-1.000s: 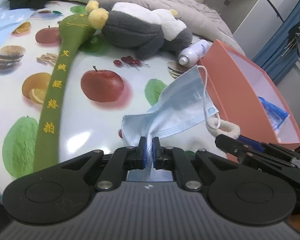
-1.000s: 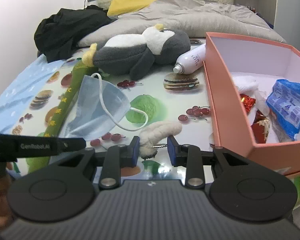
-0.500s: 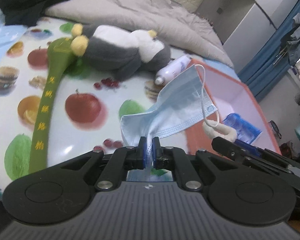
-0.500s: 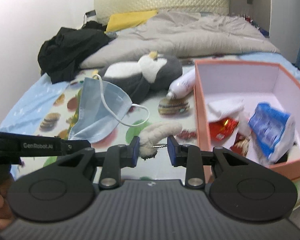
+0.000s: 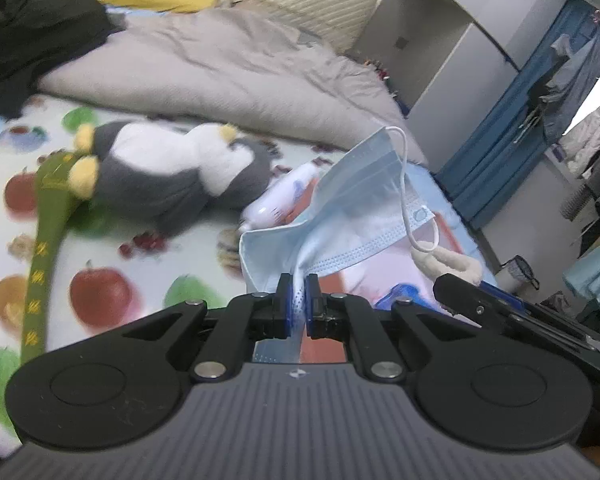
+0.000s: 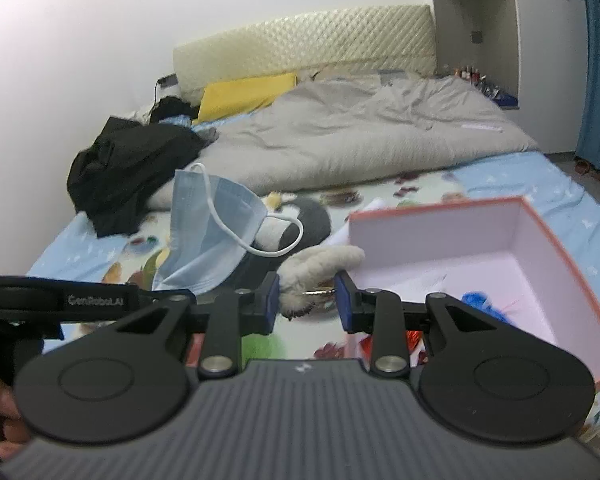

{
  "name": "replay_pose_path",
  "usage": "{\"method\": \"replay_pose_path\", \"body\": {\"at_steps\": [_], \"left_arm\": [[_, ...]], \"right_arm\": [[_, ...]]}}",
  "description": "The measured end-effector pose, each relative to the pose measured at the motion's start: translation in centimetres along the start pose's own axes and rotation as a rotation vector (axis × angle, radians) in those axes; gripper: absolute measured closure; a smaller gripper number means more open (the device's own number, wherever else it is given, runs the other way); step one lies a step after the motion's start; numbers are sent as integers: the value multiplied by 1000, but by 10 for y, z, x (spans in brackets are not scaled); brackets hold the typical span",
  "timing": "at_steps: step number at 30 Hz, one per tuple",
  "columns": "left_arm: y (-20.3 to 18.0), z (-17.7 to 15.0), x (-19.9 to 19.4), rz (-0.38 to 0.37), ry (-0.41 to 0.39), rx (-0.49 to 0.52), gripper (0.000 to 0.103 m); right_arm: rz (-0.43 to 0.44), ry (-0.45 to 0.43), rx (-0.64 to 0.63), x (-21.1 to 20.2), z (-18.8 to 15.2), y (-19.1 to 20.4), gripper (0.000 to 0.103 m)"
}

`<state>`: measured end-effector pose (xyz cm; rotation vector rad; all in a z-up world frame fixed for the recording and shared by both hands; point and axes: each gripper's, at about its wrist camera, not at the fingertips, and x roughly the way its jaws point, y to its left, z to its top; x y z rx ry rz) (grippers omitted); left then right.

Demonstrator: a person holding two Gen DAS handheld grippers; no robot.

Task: Organize soft objects
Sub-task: 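Lift rope ring with right tool and face mask with left tool over the pink box, then open both tools to drop mask and rope ring into the pink box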

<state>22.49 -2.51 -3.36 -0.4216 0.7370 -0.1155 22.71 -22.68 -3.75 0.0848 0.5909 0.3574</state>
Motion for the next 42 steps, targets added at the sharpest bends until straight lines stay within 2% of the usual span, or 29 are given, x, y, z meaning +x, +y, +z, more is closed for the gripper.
{"method": "replay_pose_path", "body": {"at_steps": [9, 14, 17, 21, 28, 34, 39, 40, 42], "left_arm": [[-54, 37, 22, -61, -23, 56, 96], [-82, 39, 55, -102, 17, 74, 95], [-93, 33, 84, -112, 63, 78, 95], [-99, 20, 123, -119, 151, 64, 95], [-100, -11, 185, -100, 306, 52, 95], [-98, -26, 207, -68, 366, 89, 95], [-99, -27, 210, -63, 386, 112, 95], [-99, -26, 210, -63, 389, 112, 93], [-98, -24, 207, -56, 387, 103, 75]], "right_arm": [[-36, -57, 30, -8, 36, -40, 70], [-75, -45, 50, 0, 41, -67, 70], [-90, -4, 83, 13, 34, -84, 70], [-96, 95, 131, 38, 15, -105, 70], [-84, 262, 198, 67, -28, -119, 70], [-65, 348, 246, 82, -55, -121, 69], [-62, 366, 251, 86, -55, -127, 67], [-63, 371, 257, 87, -54, -128, 66], [-65, 381, 268, 88, -54, -130, 55]]}}
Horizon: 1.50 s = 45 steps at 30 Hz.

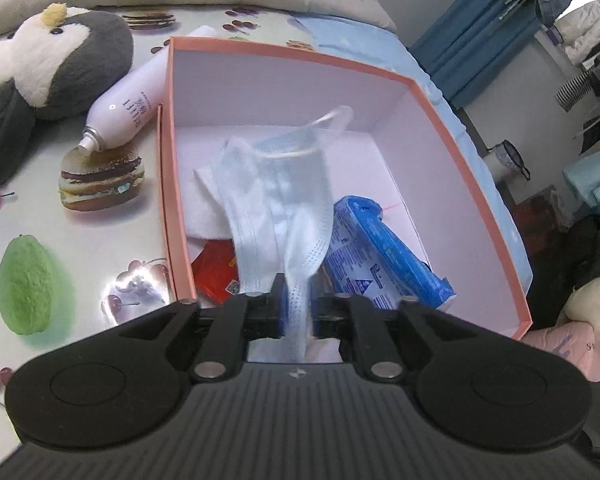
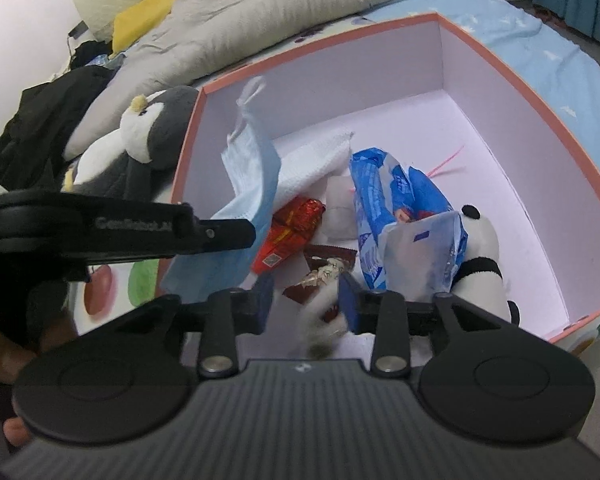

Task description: Organize soft objects

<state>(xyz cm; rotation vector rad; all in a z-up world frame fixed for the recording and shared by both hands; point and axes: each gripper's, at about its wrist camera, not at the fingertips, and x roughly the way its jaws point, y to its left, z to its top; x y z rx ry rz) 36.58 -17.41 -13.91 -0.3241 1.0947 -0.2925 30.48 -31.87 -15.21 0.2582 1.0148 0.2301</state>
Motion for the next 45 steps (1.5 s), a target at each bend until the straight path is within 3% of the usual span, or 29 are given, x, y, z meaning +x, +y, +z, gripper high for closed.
{"method": "replay_pose_path", "body": {"at_steps": [1, 2, 14, 26, 35, 45], "left_arm": [[0, 1, -2, 3, -7, 1, 55], [-2, -1, -9, 5, -24, 9, 51], [-16, -10, -106, 2, -193, 103, 51], [-14, -49, -225, -33, -360, 172, 51], [-6, -94, -277, -51, -408, 228, 51], [-4, -132, -293, -62, -402, 240, 51]], "right_arm": [[1, 0, 3, -2, 0, 1, 53], [3, -6, 3, -4, 0, -1, 53], [-13, -171, -60, -73, 2, 26, 53], [-37, -379, -98, -163, -14, 68, 53], [-66, -451, -97, -201, -48, 92, 53], [-92, -465, -79, -217, -84, 99, 53]]}}
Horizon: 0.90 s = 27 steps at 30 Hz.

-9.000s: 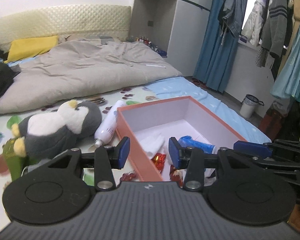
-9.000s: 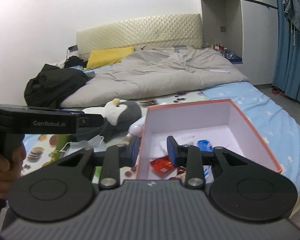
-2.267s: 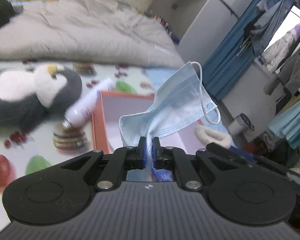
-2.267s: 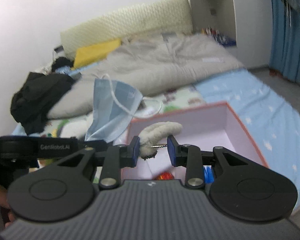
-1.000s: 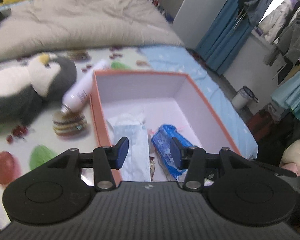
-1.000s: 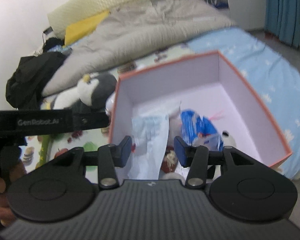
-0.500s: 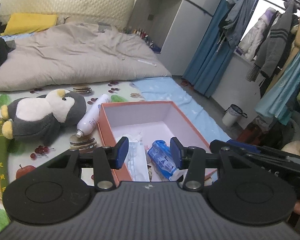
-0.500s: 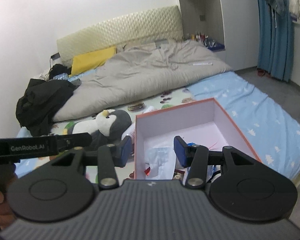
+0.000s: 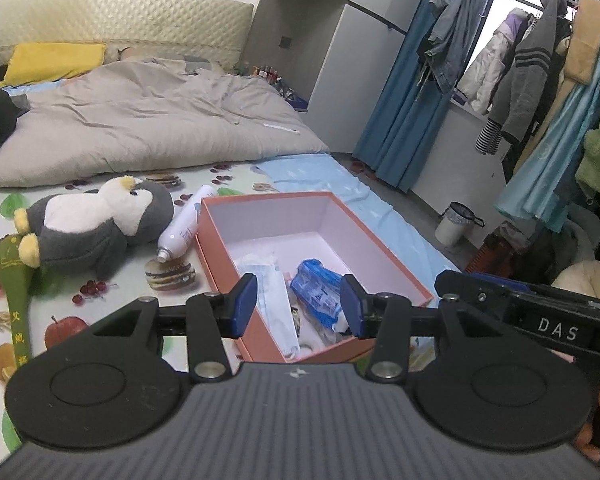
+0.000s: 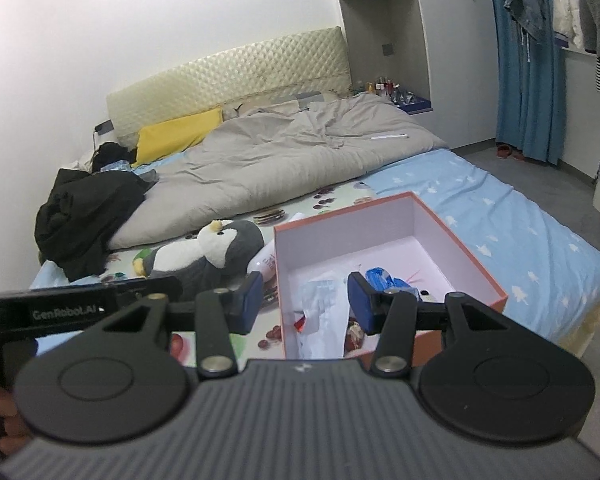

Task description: Organize soft objects

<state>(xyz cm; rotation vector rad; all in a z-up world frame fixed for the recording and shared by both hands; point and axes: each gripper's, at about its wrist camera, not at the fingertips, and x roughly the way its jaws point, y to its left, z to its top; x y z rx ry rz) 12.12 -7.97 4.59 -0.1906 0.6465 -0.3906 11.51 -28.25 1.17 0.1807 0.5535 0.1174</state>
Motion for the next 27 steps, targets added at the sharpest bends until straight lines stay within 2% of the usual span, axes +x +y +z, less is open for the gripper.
{"method": "replay_pose_path", "body": {"at_steps": [14, 27], "left_arm": [[-8, -21, -5, -10, 20, 22, 51], [-3, -24, -2, 11, 30, 24, 51]], "right_arm": [[-34, 9, 22, -10, -29, 0, 53], [-44, 18, 30, -11, -43, -6, 53]]}}
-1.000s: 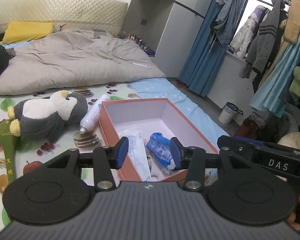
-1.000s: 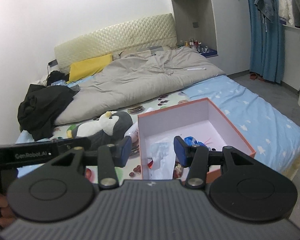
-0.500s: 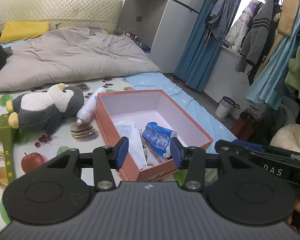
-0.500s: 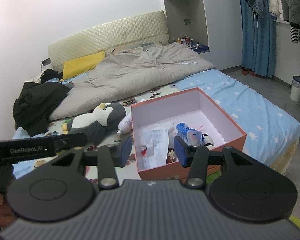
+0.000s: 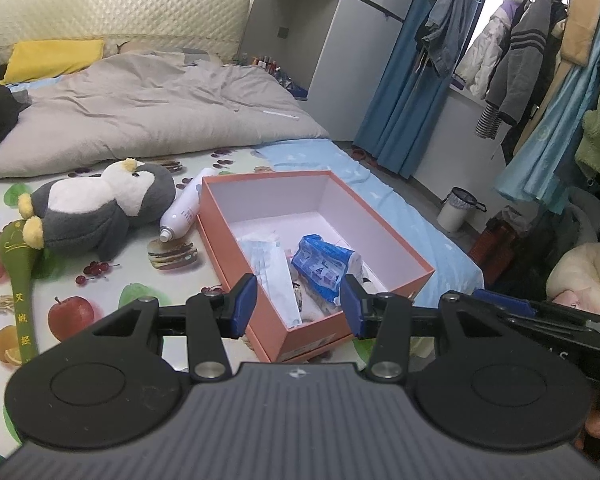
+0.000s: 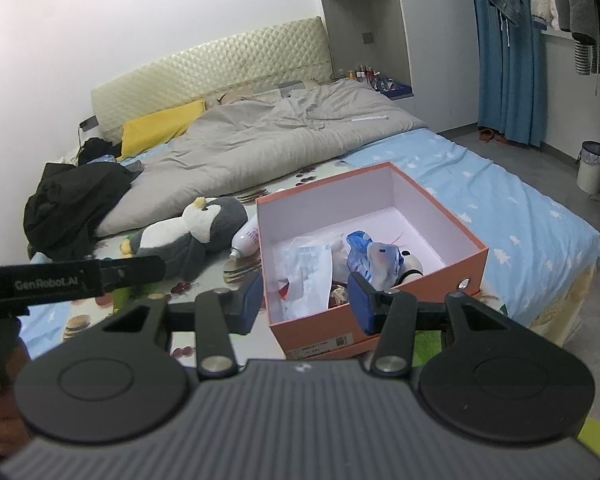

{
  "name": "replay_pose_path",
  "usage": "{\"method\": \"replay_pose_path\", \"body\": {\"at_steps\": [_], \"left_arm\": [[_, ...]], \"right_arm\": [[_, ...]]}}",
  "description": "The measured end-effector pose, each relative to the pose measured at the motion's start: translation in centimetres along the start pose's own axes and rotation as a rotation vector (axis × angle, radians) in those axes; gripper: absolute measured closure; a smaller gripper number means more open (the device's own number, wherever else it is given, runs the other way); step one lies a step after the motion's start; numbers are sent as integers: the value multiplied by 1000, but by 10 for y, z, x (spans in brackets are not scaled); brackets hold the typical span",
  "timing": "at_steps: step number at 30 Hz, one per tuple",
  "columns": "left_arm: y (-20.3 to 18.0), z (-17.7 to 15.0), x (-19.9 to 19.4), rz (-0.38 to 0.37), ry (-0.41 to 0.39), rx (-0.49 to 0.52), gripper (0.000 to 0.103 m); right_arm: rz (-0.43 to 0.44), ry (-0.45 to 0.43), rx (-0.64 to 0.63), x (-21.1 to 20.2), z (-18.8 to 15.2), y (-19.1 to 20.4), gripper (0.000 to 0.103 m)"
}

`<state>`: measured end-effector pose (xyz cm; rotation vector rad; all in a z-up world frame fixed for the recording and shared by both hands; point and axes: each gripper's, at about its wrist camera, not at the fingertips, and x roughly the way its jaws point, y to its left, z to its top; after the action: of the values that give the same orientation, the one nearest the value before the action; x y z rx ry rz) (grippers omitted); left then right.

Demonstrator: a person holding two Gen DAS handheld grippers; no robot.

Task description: Organize soft objects

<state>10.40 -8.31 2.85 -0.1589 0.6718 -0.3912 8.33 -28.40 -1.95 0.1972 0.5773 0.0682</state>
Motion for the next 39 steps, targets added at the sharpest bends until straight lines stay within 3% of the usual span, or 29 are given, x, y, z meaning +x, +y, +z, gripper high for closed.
{"method": "replay_pose_path", "body": {"at_steps": [7, 8, 9, 10, 11, 12, 20, 35, 37, 39], "left_arm": [[2, 1, 3, -2, 7, -9, 50], [3, 2, 3, -1, 9, -16, 42], [5, 3, 3, 0, 7, -26, 35], [7, 3, 2, 1, -2, -34, 20], [9, 4, 2, 9, -7, -39, 10], [10, 5, 2, 17, -8, -40, 8], [11, 10, 7, 22, 26, 4, 1], [0, 10, 4, 76, 22, 33, 1], [-2, 9, 3, 81, 22, 45, 1], [-4, 8, 3, 94, 19, 55, 1]], "right_arm": [[-14, -5, -10, 3, 0, -1, 53], [-16, -11, -8, 3, 1, 0, 49], [-19, -20, -10, 2, 2, -1, 37], [-32, -30, -13, 1, 3, -1, 28], [-43, -38, -18, 1, 4, -1, 11], [-51, -44, -22, 1, 5, -2, 8], [-86, -31, -22, 10, 6, -8, 8], [-69, -59, -14, 3, -1, -7, 7], [-79, -71, -13, 4, -2, -8, 0], [-88, -69, -11, 5, -2, -10, 0]]}}
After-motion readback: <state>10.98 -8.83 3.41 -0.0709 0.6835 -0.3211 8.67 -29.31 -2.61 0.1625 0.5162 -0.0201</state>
